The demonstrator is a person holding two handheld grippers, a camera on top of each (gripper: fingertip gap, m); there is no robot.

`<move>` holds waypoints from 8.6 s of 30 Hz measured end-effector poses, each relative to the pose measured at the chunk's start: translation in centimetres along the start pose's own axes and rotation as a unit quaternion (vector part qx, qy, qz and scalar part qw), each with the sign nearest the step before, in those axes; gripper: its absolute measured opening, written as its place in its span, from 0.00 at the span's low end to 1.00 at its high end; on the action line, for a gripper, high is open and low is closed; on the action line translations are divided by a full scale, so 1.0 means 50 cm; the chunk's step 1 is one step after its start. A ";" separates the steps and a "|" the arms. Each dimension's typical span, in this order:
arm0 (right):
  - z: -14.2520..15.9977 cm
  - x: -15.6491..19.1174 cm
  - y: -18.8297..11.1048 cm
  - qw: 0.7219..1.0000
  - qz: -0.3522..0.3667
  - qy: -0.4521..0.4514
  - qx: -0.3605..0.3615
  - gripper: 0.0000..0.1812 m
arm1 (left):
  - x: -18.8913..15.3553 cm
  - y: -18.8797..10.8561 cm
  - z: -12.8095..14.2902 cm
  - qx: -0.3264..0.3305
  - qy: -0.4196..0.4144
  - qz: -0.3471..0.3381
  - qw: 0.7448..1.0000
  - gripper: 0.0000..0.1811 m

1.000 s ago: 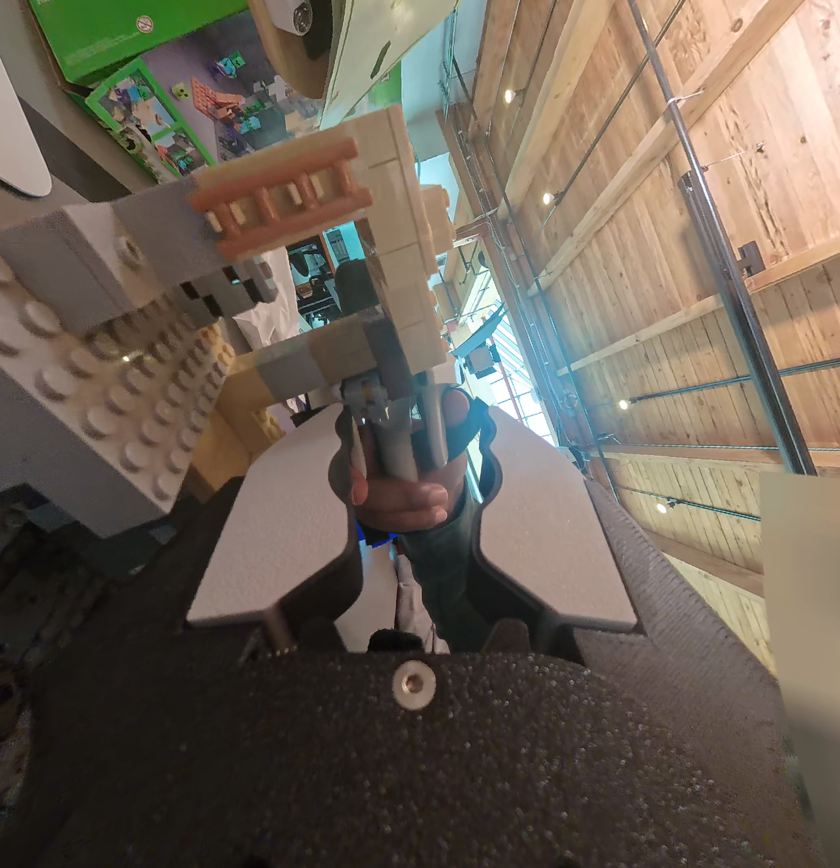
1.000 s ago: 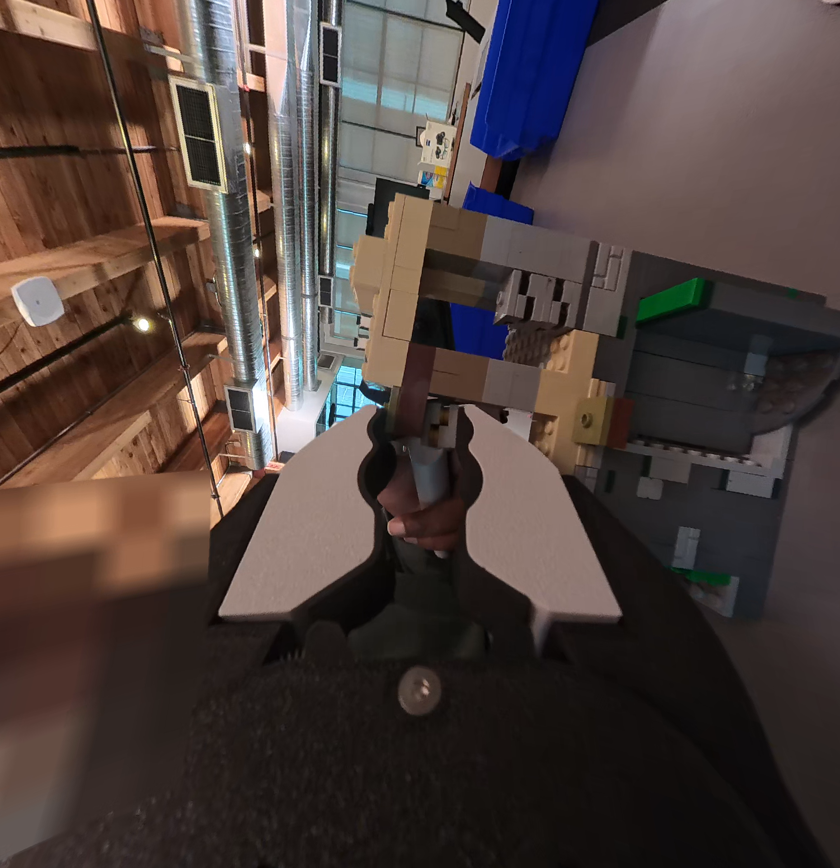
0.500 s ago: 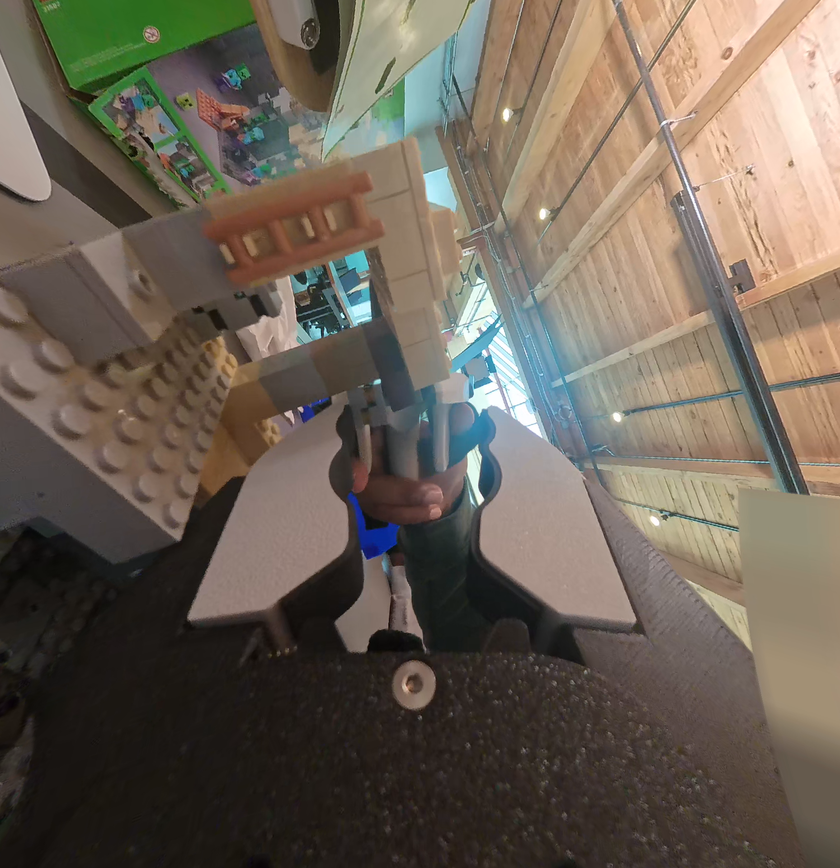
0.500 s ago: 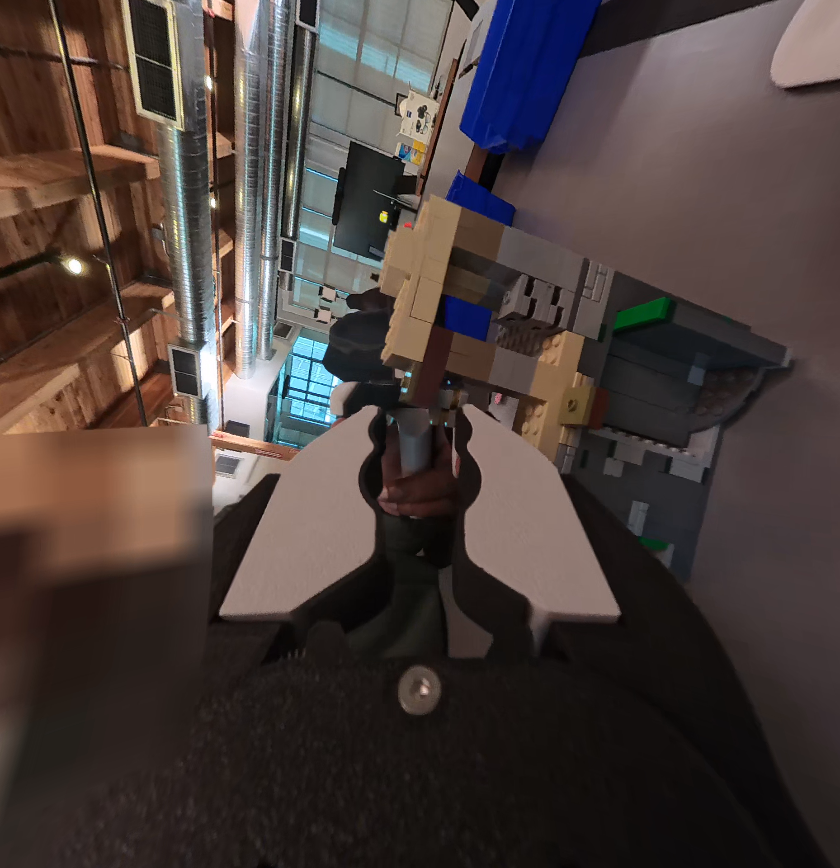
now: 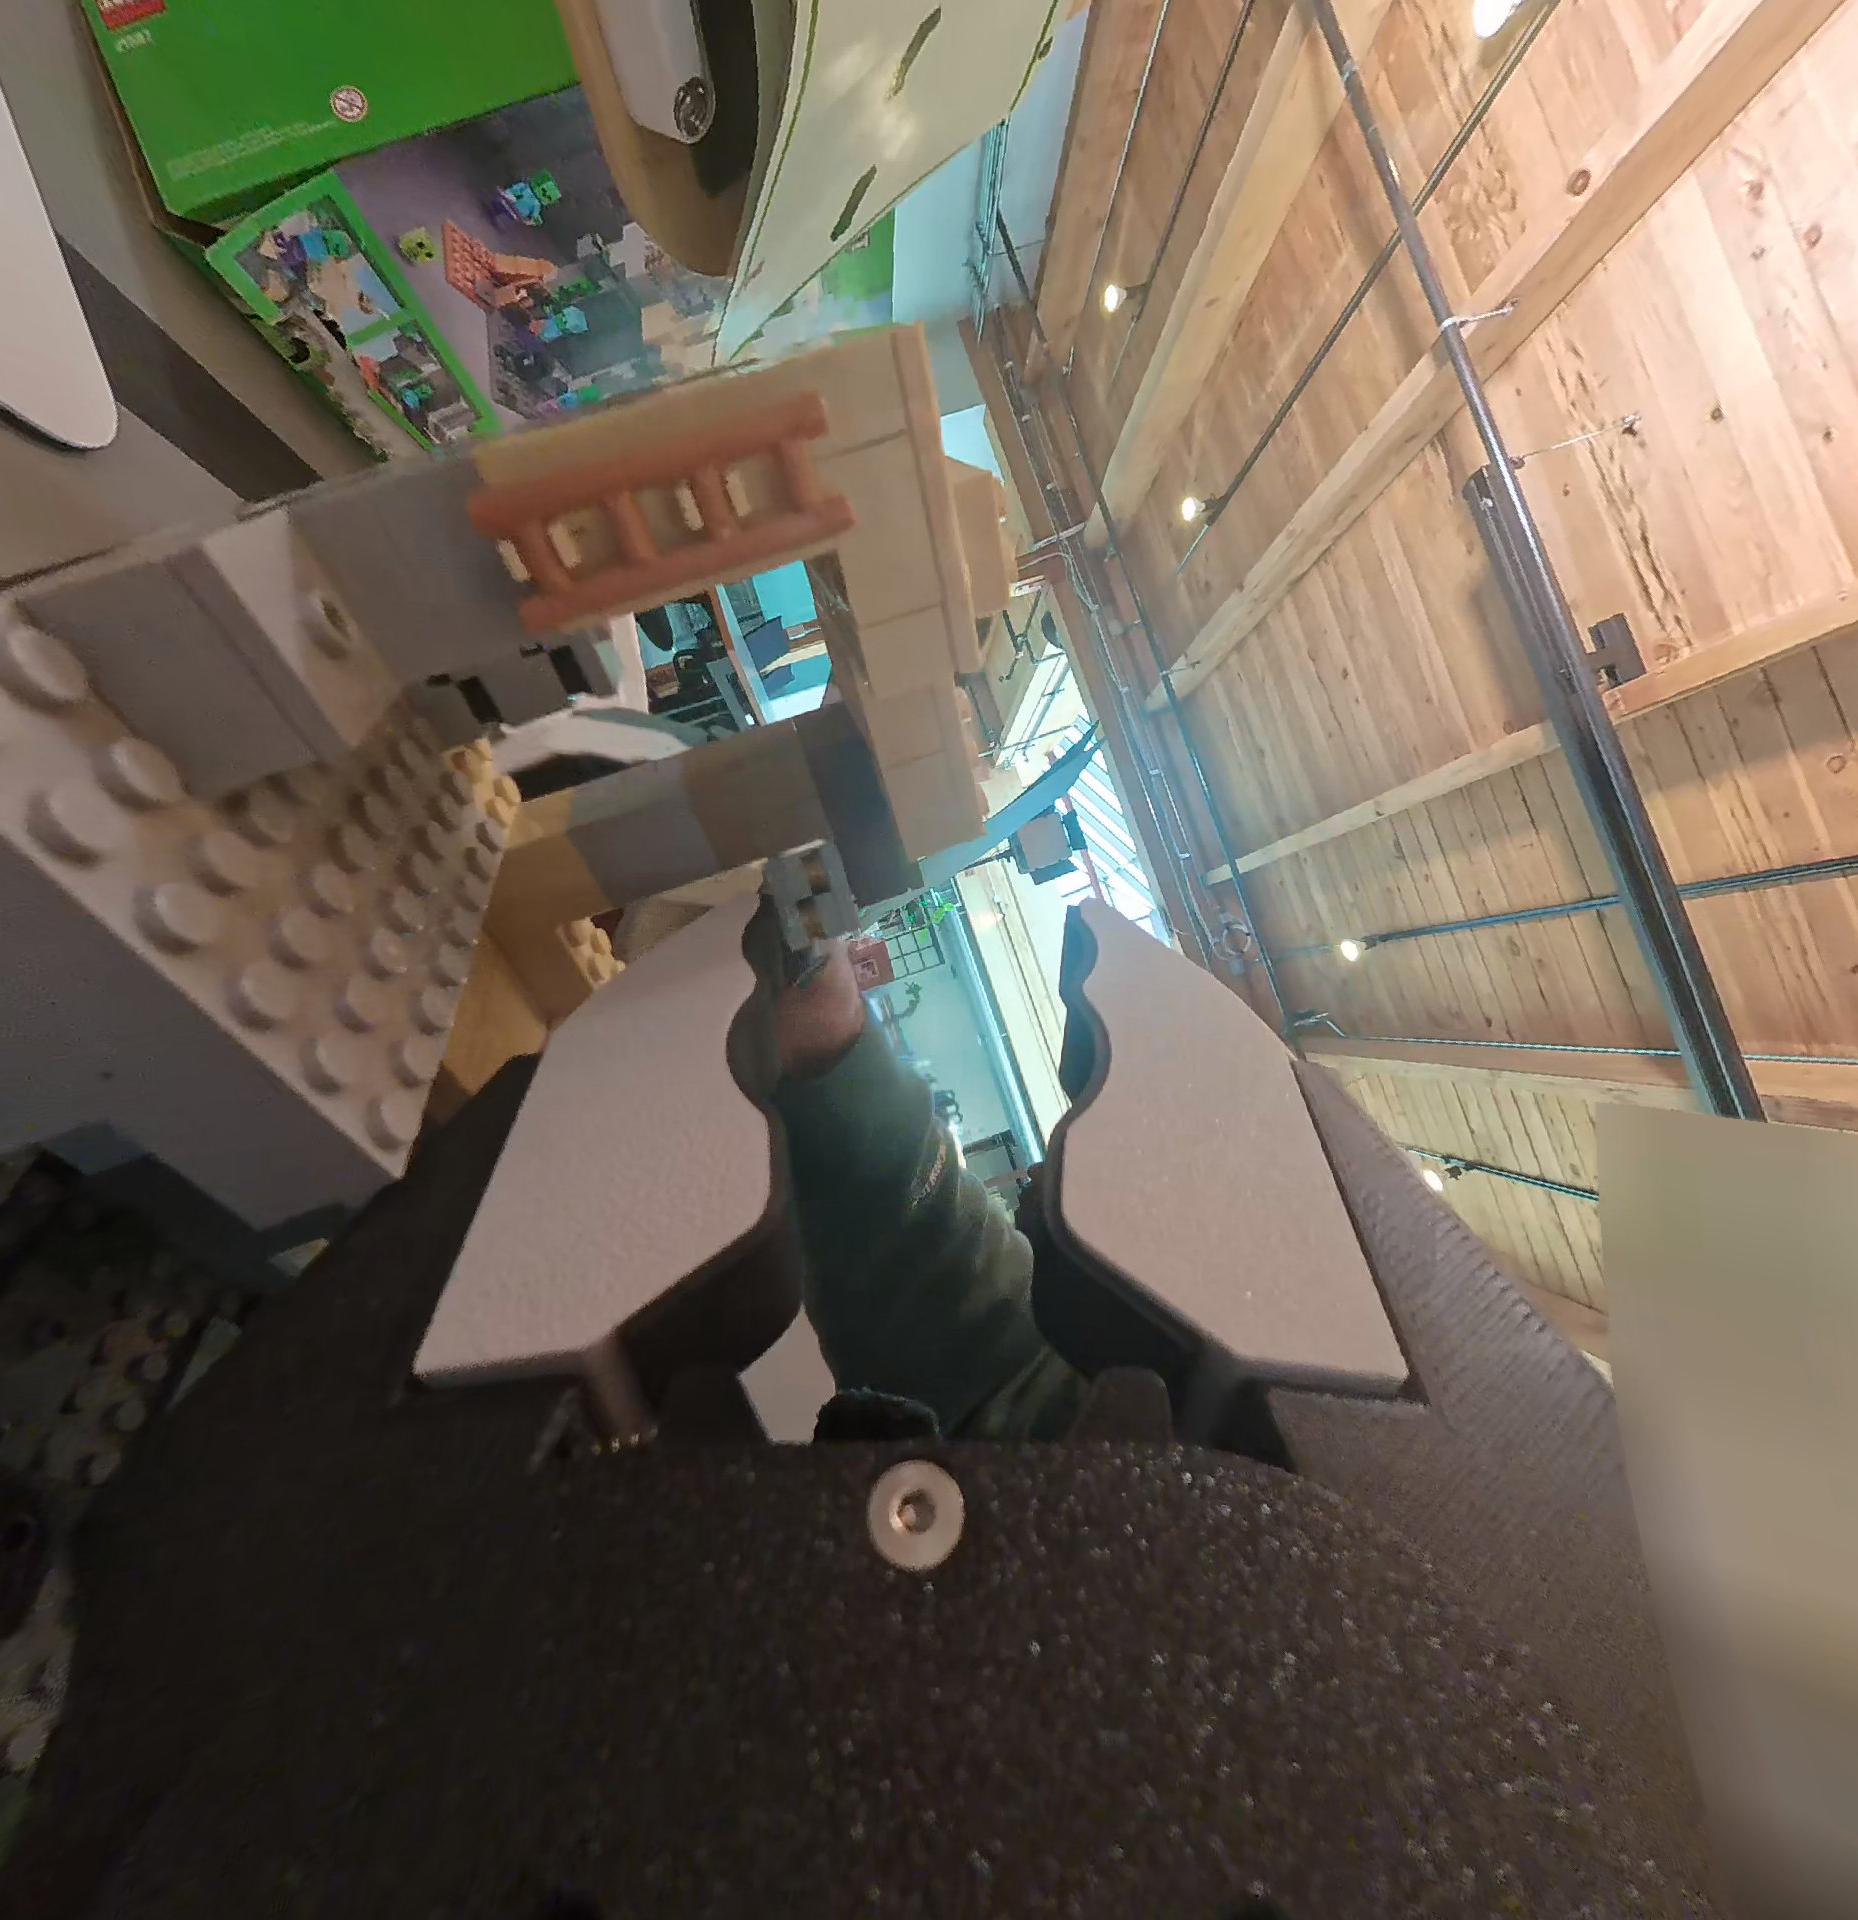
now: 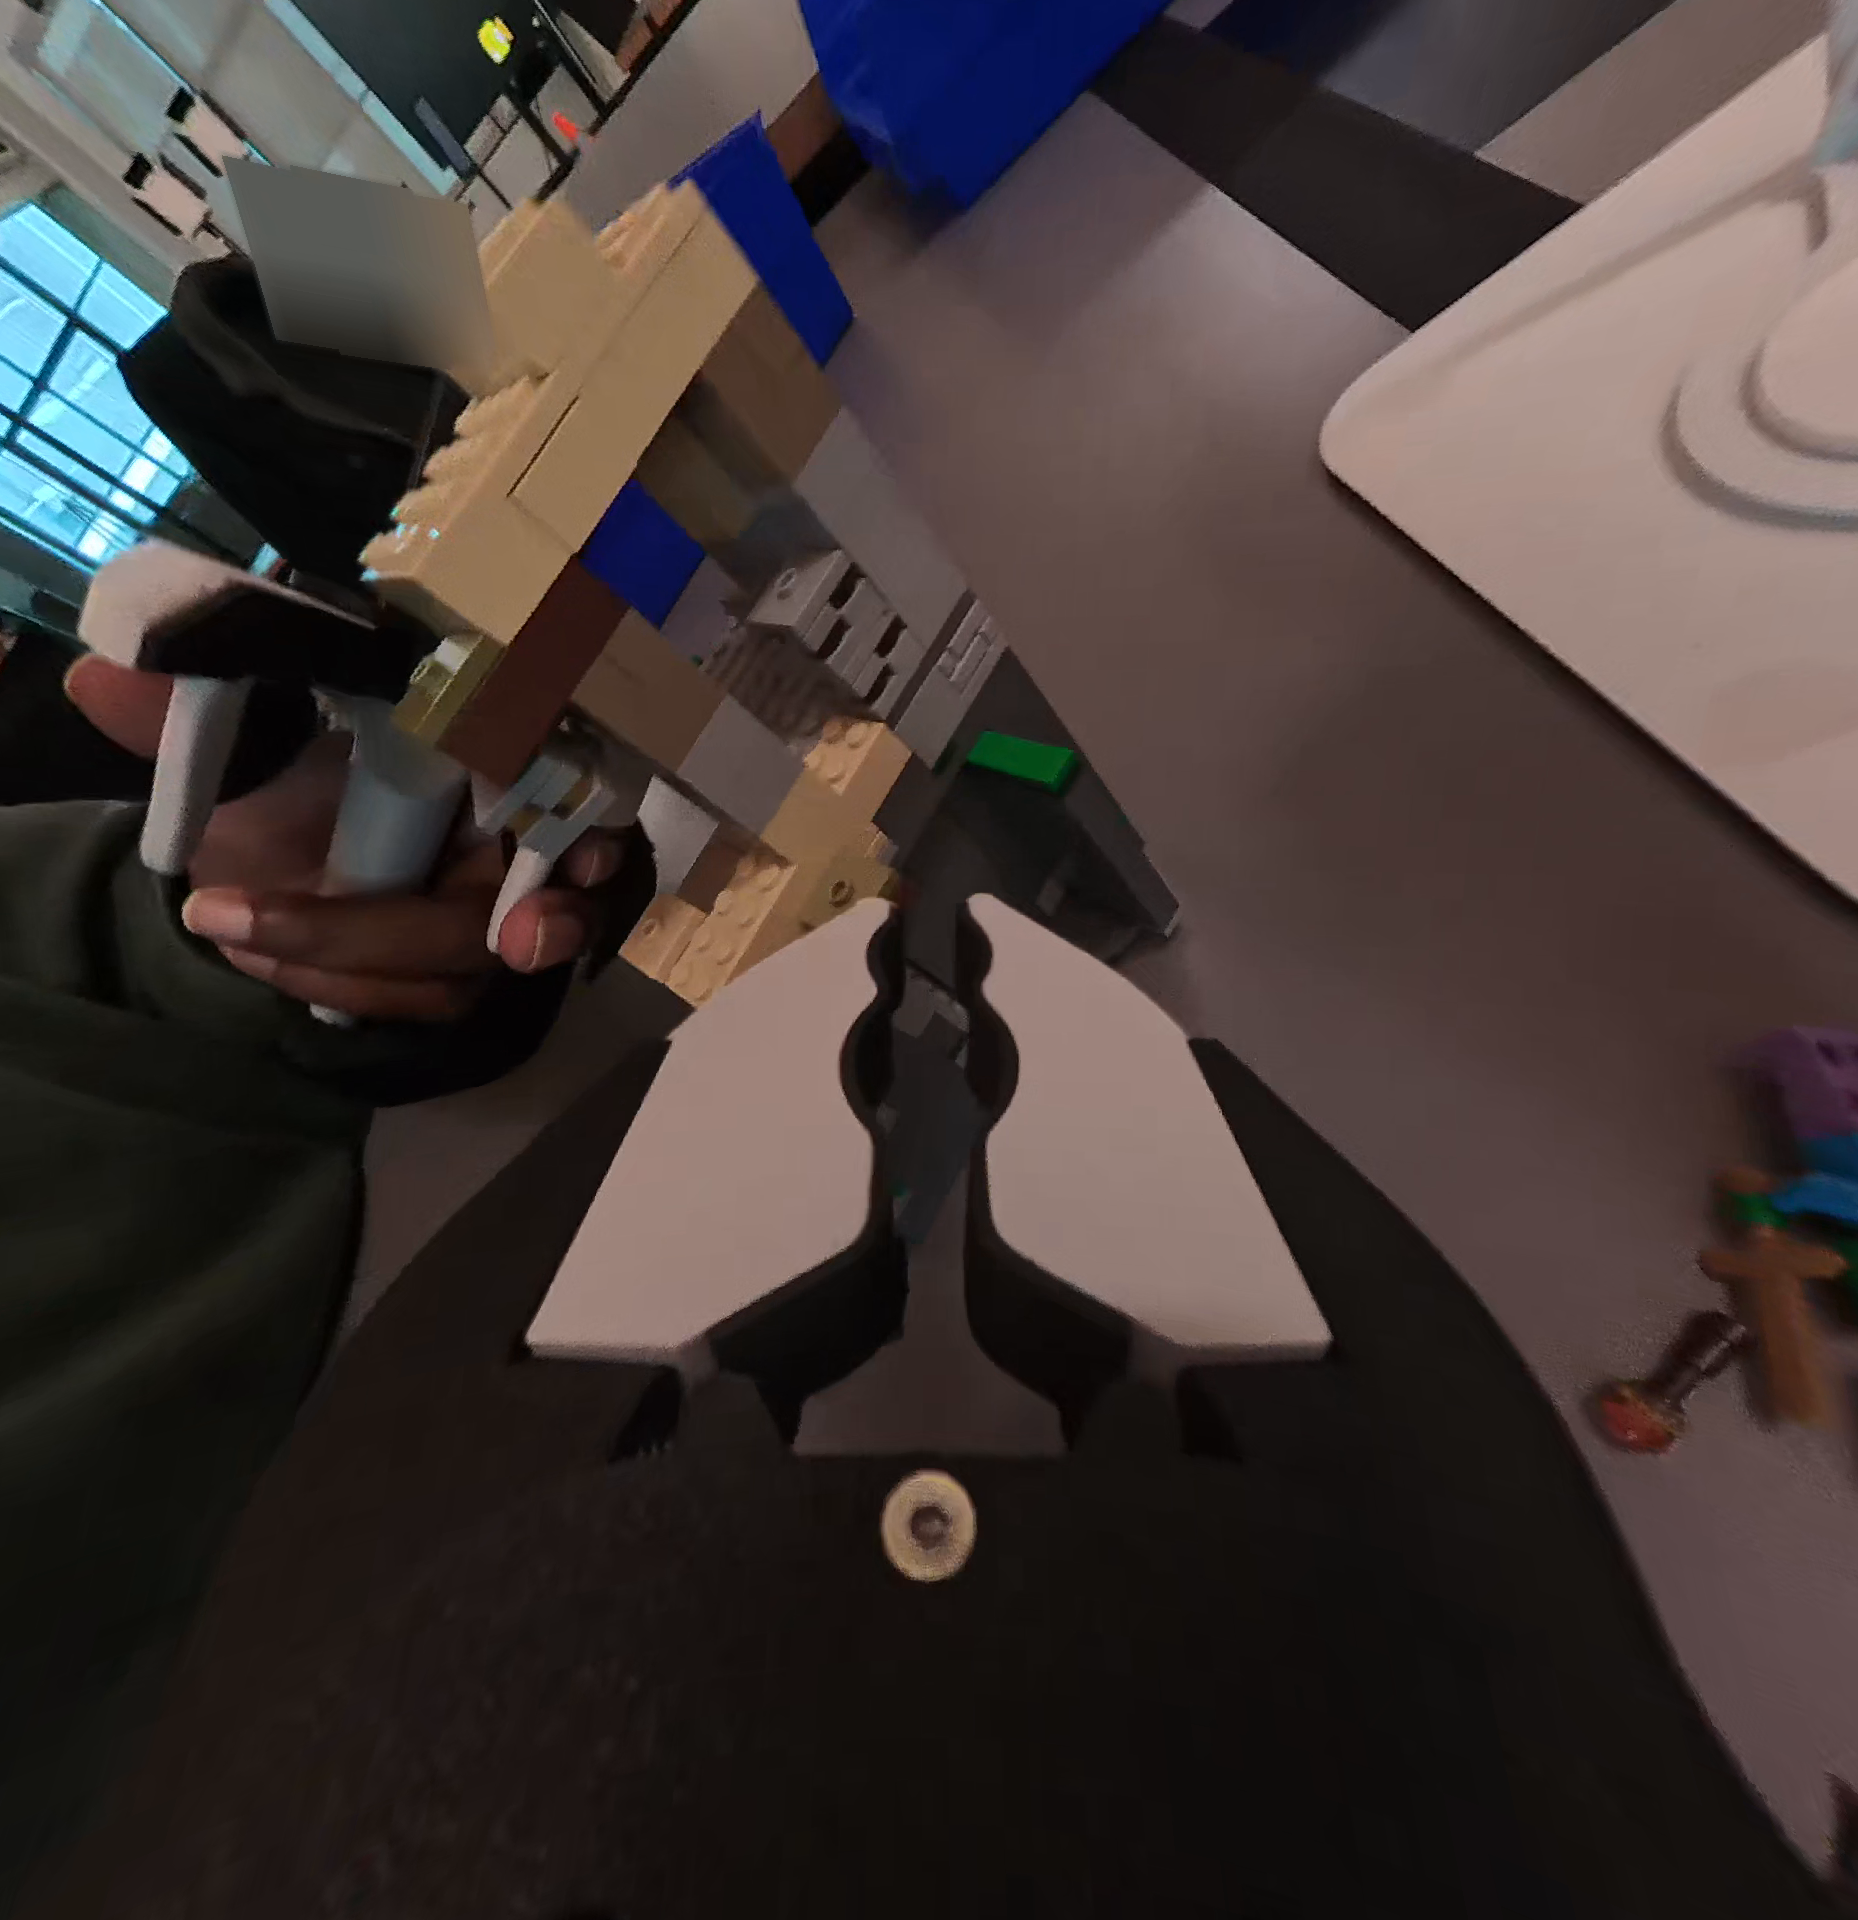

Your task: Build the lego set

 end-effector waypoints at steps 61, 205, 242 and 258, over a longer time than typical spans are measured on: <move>0.064 0.145 0.035 0.925 0.083 -0.341 0.146 0.10 | -0.018 -0.059 0.032 0.056 -0.035 0.039 0.997 0.27; 0.024 0.154 0.001 0.910 -0.131 0.366 -0.146 0.18 | -0.002 -0.027 0.023 0.073 -0.028 0.061 0.995 0.27; 0.031 0.172 0.001 0.901 -0.123 0.383 -0.161 0.17 | -0.031 -0.034 0.015 0.116 0.033 0.011 0.993 0.34; 0.034 0.166 -0.006 0.896 -0.116 0.387 -0.185 0.15 | -0.032 -0.029 0.030 0.135 0.072 -0.030 0.988 0.34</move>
Point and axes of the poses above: each gripper's, where its closed fingertips meet, y out along the fingers, z out of its underside, x = y × z across the jaws, the point moved 7 cm from there along -y, back along the fingers, and after that the axes turned 3 degrees about y, right-handed, at the moved point
